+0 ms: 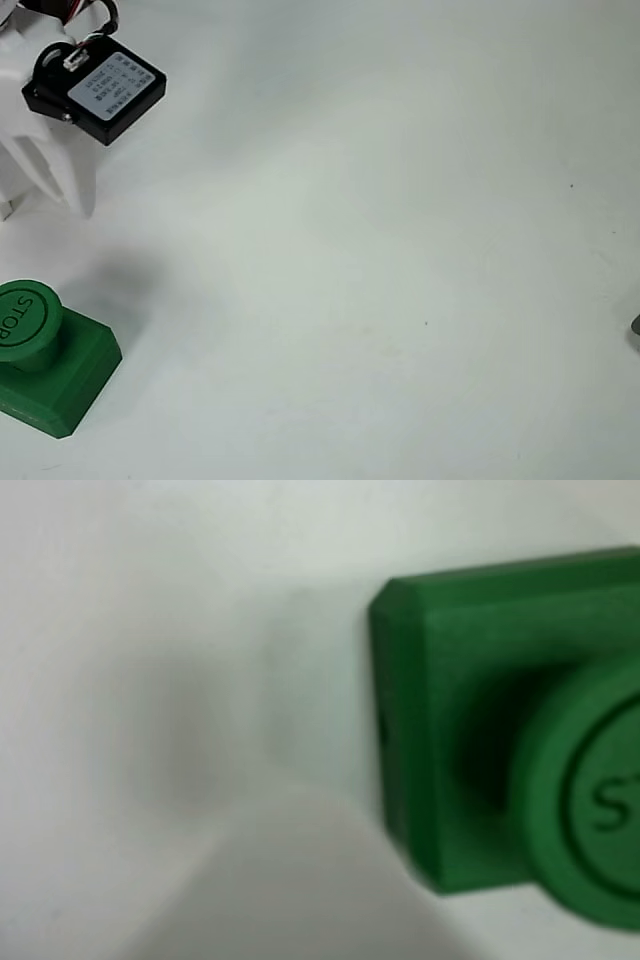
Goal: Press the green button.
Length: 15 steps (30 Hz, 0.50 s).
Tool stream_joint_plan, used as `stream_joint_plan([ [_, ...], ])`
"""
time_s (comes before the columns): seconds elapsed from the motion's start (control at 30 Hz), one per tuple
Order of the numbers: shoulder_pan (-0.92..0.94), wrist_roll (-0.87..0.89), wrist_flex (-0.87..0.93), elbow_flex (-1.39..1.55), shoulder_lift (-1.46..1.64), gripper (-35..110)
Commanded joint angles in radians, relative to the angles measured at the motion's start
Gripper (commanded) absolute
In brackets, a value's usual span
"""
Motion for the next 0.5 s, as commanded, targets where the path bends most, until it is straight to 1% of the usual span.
stream_joint_plan([
  [0.0,0.063,-0.040,0.006,-0.075,-0.017,0],
  [0.17,0.118,-0.077,0.006,-0.106,-0.084,0],
  [0.47,0.175,-0.118,0.003,-0.249,-0.261,0],
])
